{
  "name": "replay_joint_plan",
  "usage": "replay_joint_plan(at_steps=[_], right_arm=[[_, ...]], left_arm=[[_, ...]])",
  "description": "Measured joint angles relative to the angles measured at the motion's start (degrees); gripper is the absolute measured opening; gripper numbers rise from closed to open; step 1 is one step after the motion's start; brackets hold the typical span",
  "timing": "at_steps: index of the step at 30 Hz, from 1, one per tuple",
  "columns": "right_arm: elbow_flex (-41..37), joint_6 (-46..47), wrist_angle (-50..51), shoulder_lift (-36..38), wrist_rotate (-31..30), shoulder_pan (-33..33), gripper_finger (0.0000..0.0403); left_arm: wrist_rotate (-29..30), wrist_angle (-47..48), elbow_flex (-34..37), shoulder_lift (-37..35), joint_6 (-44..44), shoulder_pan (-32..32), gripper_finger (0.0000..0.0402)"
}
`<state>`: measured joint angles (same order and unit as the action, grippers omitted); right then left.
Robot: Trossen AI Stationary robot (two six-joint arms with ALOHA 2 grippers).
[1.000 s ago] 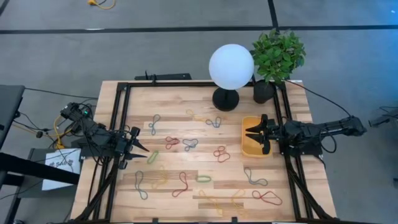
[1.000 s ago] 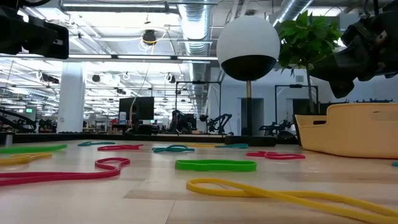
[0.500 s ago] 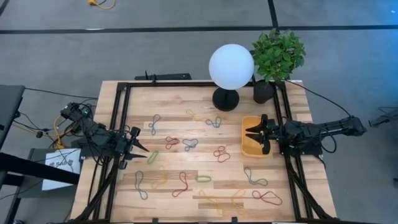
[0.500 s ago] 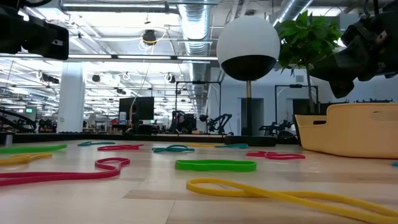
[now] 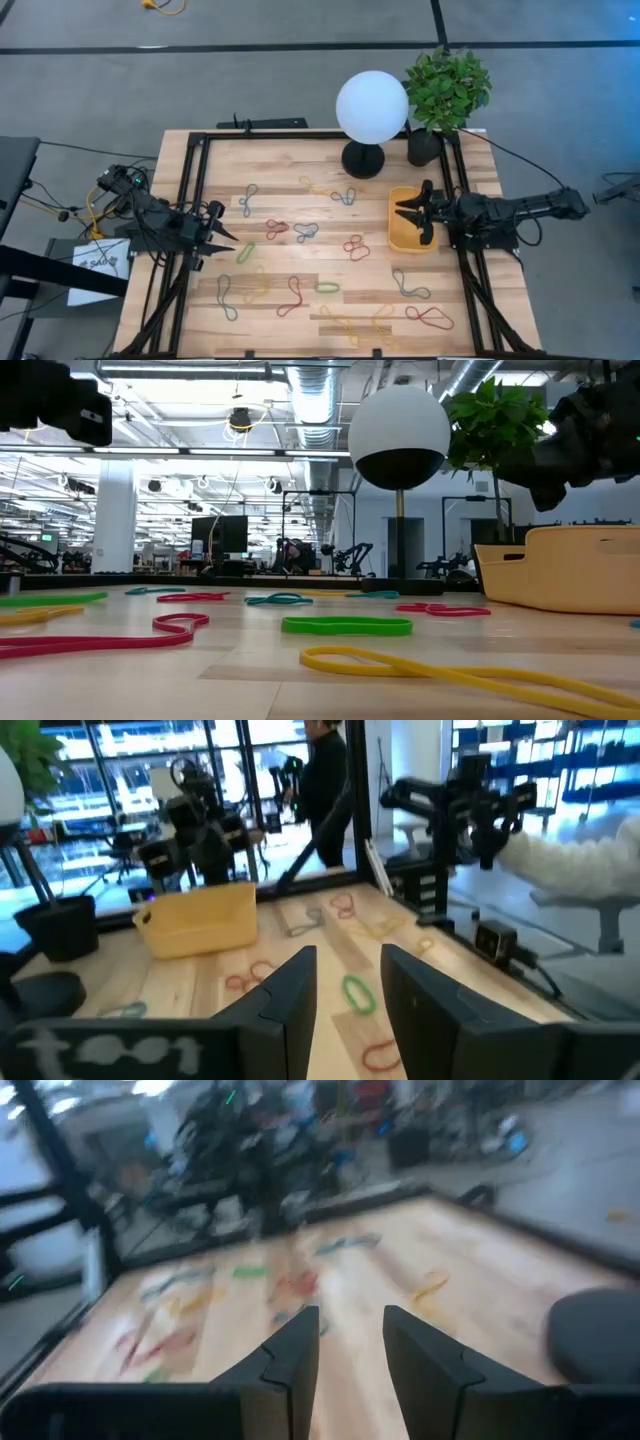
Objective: Pick and place items into bin
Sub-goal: Put the blue rubber band into the bin
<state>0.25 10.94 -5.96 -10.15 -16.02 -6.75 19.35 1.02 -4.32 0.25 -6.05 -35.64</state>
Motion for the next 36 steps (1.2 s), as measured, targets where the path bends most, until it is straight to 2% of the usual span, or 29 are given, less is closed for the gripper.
replay_joint_plan(at_steps=[5,9,13,15,20,23,26,29,33,36], right_arm=[[0.9,-0.3,-2.3,0.0,-0.4,0.7,0.0108],[7.9,-2.7,-3.9,-0.7,3.4,-1.0,0.0108],[16.1,-7.3,-2.0,-9.1,5.1,-6.4,0.0108],[21.8,-8.2,0.6,-15.4,1.3,-9.9,0.0108],[38.0,-1.7,19.1,-34.4,-13.5,-17.7,0.0108],[46.6,6.3,28.1,-43.6,-16.2,-21.5,0.0108],[52.1,15.0,31.4,-51.2,-11.3,-24.4,0.0108],[54.7,19.3,28.1,-57.5,-4.3,-27.1,0.0108],[56.5,14.9,25.9,-64.8,4.5,-29.4,0.0108],[58.7,16.3,27.9,-69.0,6.4,-29.4,0.0108]], left_arm=[[0.6,-2.2,-0.1,0.0,-0.3,0.0,0.0106],[1.1,-3.4,-0.1,0.0,-0.1,0.0,0.0105],[1.1,-3.5,-0.2,0.0,-0.2,0.0,0.0105],[1.4,-3.5,-0.2,0.0,-0.2,0.0,0.0106],[2.5,-3.4,-0.2,0.0,0.1,0.0,0.0106],[2.5,-3.0,-0.2,0.0,0.9,0.0,0.0105],[2.5,-2.9,-0.2,0.0,1.1,0.0,0.0106],[2.5,-3.0,-0.3,0.0,1.1,0.0,0.0105],[2.5,-3.0,-0.3,0.0,1.1,0.0,0.0106],[2.5,-3.7,-0.3,0.0,1.1,0.0,0.0105]])
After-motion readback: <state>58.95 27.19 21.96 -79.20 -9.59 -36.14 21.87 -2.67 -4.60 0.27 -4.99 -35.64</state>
